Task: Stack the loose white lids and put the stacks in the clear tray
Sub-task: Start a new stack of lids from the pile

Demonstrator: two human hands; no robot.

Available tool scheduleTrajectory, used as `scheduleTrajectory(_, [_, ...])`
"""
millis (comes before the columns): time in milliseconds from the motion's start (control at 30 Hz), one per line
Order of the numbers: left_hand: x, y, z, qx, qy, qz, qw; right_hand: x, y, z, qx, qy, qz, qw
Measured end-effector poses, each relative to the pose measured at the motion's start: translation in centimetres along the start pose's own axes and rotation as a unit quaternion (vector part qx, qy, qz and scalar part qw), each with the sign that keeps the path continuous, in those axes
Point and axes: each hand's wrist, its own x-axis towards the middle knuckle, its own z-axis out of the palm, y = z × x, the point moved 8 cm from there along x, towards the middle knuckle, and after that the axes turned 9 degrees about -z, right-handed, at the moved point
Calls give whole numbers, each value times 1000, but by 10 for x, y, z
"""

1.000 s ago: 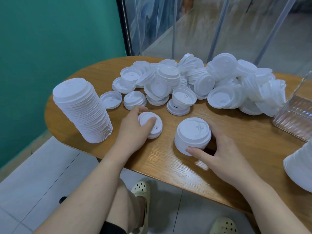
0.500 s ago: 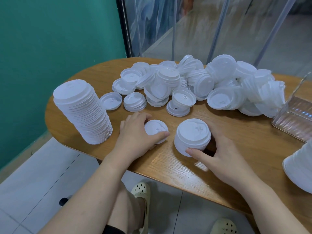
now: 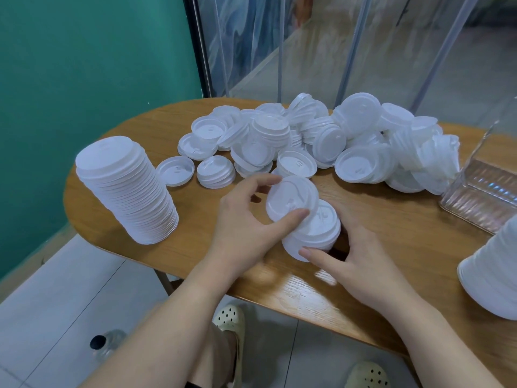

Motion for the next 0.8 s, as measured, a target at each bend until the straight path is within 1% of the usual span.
scheduleTrajectory(100, [-5, 13, 18, 38, -32, 75, 996, 0, -4, -1, 13, 3, -1, 1000])
scheduleTrajectory(167, [-6, 13, 27, 43, -43, 90, 994, -1, -4, 0, 11, 3, -2, 1000])
scheduleTrajectory(333, [-5, 13, 39, 50, -71, 93, 992, -1, 0, 1, 20, 3, 2, 1000])
scheduleTrajectory(567, [-4, 5, 41, 60, -107, 53, 991, -2, 4, 1, 44, 11, 10, 999])
scheduleTrajectory(700, [-2, -3, 39, 51, -127, 35, 990, -2, -1, 0, 34, 9, 1, 999])
scheduleTrajectory(767, [0, -3, 38, 44, -120, 47, 991, -1, -1, 1, 25, 5, 0, 1000])
scheduleTrajectory(800, [3, -2, 37, 42, -105, 57, 992, -1, 1, 0, 24, 7, 3, 1000])
